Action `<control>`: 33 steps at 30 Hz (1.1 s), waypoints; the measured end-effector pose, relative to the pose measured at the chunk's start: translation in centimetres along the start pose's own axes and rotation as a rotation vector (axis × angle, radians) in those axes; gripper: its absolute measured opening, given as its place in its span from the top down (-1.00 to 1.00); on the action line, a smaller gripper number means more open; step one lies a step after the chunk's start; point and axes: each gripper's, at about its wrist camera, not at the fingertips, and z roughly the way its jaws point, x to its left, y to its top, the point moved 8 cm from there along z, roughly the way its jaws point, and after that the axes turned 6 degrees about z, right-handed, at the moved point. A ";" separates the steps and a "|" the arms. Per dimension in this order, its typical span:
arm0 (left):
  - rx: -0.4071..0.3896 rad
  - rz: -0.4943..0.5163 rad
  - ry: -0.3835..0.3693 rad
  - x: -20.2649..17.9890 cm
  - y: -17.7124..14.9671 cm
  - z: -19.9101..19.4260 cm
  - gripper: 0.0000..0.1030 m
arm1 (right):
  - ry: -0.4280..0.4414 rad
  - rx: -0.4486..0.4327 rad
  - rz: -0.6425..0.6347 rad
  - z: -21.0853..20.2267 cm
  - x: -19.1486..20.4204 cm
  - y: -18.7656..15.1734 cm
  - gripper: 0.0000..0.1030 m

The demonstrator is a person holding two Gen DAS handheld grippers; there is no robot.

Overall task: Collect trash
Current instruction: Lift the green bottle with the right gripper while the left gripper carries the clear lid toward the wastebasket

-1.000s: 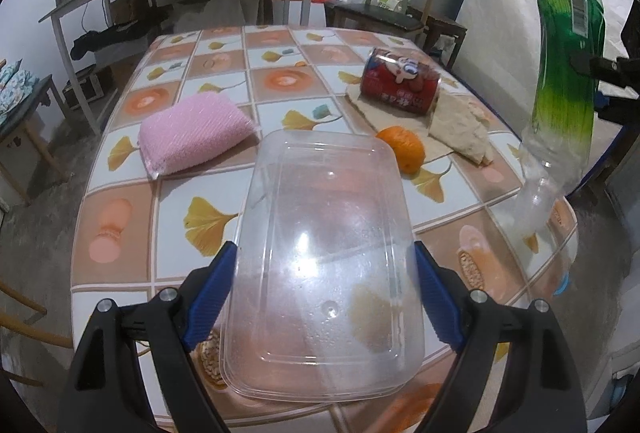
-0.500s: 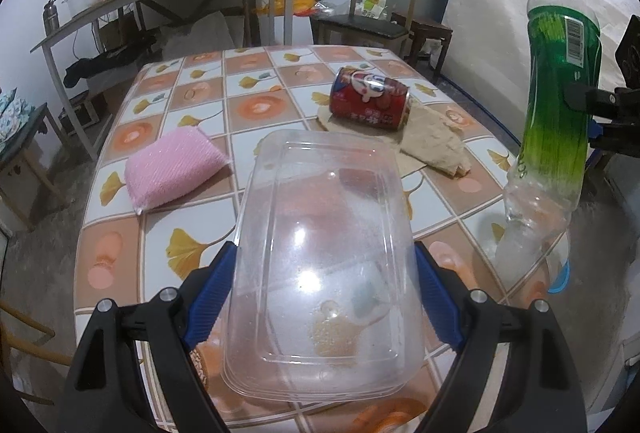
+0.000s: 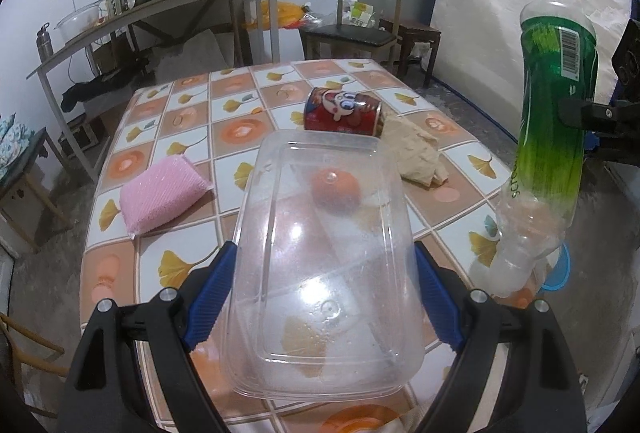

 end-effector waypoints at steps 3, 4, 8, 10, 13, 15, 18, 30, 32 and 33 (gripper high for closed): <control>-0.009 0.016 0.002 -0.7 0.4 -0.4 -0.61 | 0.004 -0.004 0.006 -0.5 -0.3 -0.2 -0.12; -0.012 0.020 0.003 -0.9 0.5 -0.5 -0.61 | 0.004 -0.005 0.007 -0.5 -0.2 -0.3 -0.12; -0.022 0.036 0.004 -1.7 1.1 -1.0 -0.61 | 0.010 -0.015 0.011 -1.2 -0.5 -0.4 -0.12; -0.028 0.048 0.005 -2.3 1.3 -1.2 -0.61 | 0.013 -0.021 0.013 -1.6 -0.6 -0.5 -0.12; -0.036 0.064 0.008 -2.9 1.6 -1.5 -0.61 | 0.018 -0.030 0.019 -1.9 -1.0 -0.7 -0.12; -0.042 0.074 0.008 -3.4 1.8 -1.8 -0.61 | 0.020 -0.035 0.024 -2.2 -1.2 -0.8 -0.12; -0.049 0.087 0.008 -4.2 2.0 -2.1 -0.61 | 0.024 -0.042 0.033 -2.6 -1.7 -1.1 -0.12; -0.067 0.131 -0.040 -7.6 2.7 -3.0 -0.61 | 0.031 -0.086 0.099 -4.6 -3.4 -3.1 -0.12; -0.070 0.138 -0.059 -8.3 2.9 -3.0 -0.61 | 0.021 -0.102 0.118 -5.1 -3.9 -3.7 -0.12; -0.072 0.143 -0.067 -8.7 2.9 -3.0 -0.61 | 0.017 -0.111 0.132 -5.3 -4.2 -4.0 -0.12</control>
